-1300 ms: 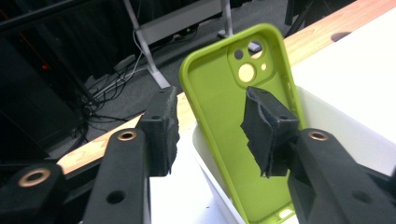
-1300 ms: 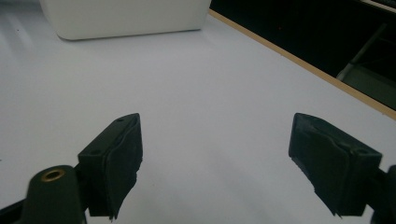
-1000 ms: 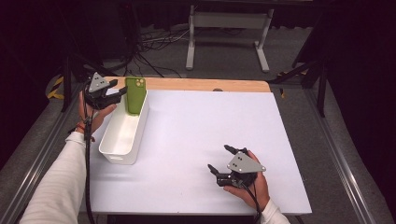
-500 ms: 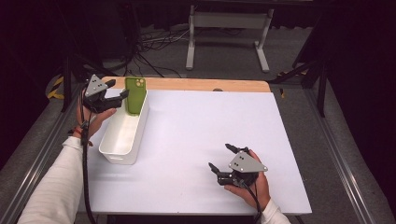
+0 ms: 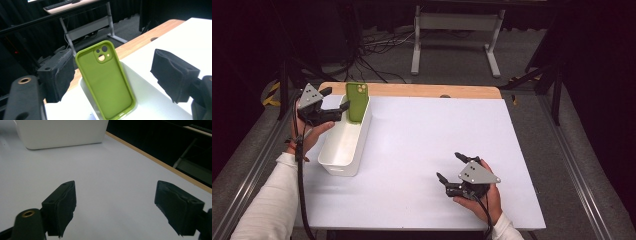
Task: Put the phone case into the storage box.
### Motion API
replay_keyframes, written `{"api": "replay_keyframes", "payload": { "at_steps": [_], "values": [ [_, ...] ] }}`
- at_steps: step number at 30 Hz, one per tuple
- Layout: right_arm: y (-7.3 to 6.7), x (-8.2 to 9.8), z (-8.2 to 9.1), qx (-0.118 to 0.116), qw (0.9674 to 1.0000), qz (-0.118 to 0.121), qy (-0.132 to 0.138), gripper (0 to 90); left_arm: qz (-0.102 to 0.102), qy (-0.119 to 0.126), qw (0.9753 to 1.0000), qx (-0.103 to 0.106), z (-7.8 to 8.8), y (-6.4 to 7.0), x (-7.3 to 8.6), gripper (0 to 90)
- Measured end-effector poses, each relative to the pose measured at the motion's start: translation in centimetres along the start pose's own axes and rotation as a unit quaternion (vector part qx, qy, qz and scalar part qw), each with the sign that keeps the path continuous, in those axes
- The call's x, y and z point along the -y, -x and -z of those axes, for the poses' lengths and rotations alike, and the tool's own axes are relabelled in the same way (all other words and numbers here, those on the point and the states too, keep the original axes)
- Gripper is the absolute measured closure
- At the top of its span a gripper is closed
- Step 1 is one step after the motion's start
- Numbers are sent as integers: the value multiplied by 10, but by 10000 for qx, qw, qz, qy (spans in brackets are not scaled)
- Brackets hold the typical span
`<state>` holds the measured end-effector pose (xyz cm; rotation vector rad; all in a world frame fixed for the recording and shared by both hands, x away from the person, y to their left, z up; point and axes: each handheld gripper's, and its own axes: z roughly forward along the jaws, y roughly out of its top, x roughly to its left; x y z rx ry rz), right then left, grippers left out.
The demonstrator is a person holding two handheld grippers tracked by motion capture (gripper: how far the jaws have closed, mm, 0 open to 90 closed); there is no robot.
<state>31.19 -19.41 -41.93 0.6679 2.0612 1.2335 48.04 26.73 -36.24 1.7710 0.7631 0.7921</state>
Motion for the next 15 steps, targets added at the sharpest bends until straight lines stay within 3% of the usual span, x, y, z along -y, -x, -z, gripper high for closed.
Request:
{"api": "replay_keyframes", "payload": {
  "at_steps": [15],
  "values": [
    [1,-2,1,29,10000,18,21,182,-26,304,9994,158,19,11,-1,94]
  ]
}}
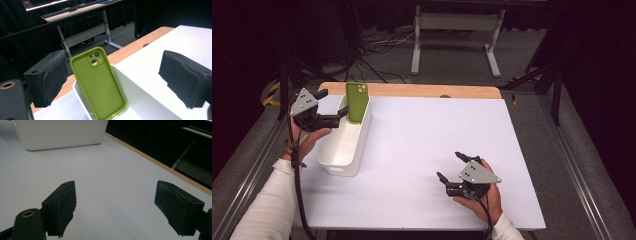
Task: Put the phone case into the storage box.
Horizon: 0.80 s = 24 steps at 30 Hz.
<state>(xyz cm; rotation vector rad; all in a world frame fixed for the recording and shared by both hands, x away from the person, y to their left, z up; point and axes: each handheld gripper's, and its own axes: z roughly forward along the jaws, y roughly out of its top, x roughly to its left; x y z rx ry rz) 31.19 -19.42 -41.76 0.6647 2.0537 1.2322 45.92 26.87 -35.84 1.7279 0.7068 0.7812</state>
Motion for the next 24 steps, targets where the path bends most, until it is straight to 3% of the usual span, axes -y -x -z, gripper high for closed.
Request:
{"api": "replay_keyframes", "payload": {
  "at_steps": [13,24],
  "values": [
    [-1,0,0,-4,10000,5,-1,182,20,112,9997,214,9,12,1,83],
    [0,-1,0,20,10000,18,1,182,37,363,9985,401,22,25,1,86]
  ]
}}
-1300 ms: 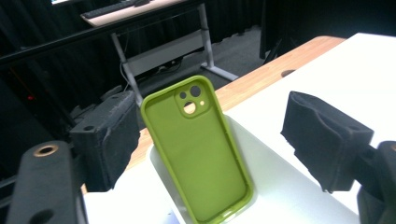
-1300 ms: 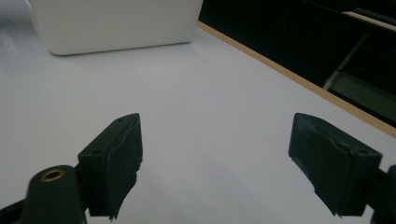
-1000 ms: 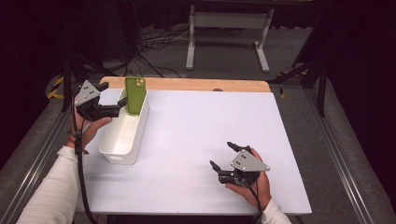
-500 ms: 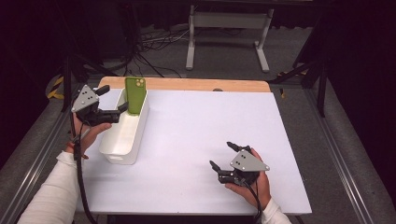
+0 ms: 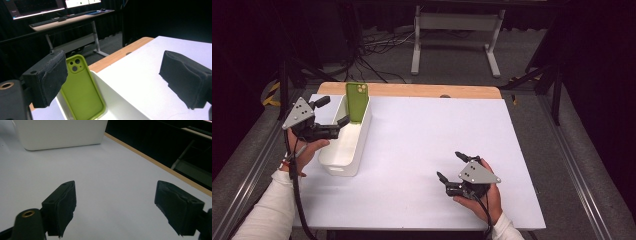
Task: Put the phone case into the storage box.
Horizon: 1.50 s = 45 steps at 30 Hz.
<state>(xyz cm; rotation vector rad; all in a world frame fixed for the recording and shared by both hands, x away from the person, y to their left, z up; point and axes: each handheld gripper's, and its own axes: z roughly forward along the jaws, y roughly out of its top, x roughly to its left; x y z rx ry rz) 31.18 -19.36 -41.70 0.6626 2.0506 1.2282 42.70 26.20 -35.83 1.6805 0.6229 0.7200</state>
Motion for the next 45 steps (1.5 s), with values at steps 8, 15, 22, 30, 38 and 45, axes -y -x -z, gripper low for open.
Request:
{"api": "replay_keyframes", "payload": {
  "at_steps": [8,15,22,30,38,45],
  "values": [
    [1,0,1,18,10000,7,-3,182,-91,2,9999,109,5,10,0,86],
    [2,0,3,60,10000,0,20,182,-183,-11,9996,218,9,21,0,86],
    [2,-1,3,63,10000,9,22,183,-229,23,9992,330,11,29,-1,86],
    [2,-1,3,66,10000,3,23,182,-257,28,9988,422,14,37,-1,84],
    [2,-1,3,75,10000,3,30,182,-278,107,9983,496,18,45,-2,80],
    [1,-2,4,98,9999,50,37,182,-322,174,9977,563,24,52,-3,79]
  ]
}}
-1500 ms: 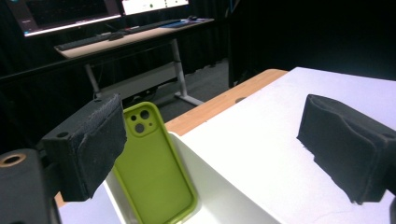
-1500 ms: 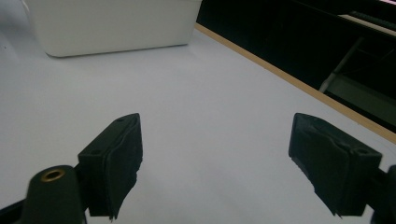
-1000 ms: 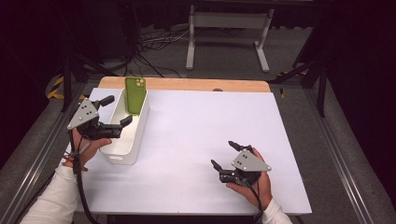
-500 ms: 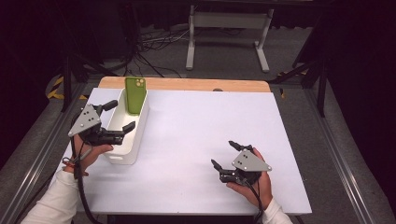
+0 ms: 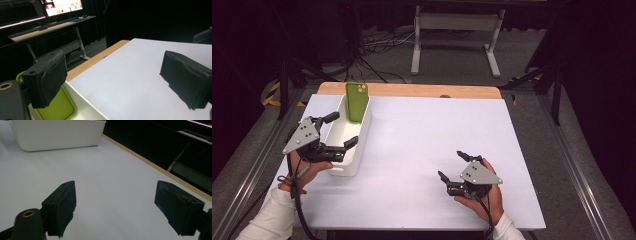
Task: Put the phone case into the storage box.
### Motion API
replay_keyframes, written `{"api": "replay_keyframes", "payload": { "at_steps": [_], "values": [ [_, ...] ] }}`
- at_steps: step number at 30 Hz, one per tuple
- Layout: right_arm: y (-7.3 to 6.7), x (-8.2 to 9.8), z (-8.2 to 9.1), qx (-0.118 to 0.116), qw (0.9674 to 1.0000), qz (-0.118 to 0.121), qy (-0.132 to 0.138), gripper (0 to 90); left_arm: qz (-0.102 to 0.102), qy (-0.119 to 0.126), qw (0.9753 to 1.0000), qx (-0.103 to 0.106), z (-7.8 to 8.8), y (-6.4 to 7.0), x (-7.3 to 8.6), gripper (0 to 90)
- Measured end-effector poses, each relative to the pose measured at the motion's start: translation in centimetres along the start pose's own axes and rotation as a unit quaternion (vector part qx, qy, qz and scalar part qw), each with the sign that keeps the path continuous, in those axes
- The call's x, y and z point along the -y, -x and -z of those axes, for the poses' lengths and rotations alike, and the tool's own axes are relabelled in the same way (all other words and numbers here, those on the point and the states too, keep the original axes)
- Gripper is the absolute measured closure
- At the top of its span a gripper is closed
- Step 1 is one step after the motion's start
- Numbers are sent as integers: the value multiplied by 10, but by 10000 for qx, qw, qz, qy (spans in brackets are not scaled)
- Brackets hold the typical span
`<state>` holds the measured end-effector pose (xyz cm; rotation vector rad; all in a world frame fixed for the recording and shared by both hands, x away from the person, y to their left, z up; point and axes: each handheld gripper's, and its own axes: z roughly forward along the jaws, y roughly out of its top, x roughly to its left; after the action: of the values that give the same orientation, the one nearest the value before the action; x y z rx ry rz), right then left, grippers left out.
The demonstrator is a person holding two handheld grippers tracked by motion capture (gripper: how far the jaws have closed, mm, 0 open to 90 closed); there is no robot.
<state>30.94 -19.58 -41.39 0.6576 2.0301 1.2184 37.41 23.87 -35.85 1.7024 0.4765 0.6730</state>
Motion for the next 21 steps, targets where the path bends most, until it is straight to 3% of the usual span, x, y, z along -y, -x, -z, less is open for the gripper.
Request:
{"api": "replay_keyframes", "payload": {
  "at_steps": [21],
  "values": [
    [-1,-1,1,-11,10000,-8,31,182,-28,100,9998,178,4,20,-1,66]
  ]
}}
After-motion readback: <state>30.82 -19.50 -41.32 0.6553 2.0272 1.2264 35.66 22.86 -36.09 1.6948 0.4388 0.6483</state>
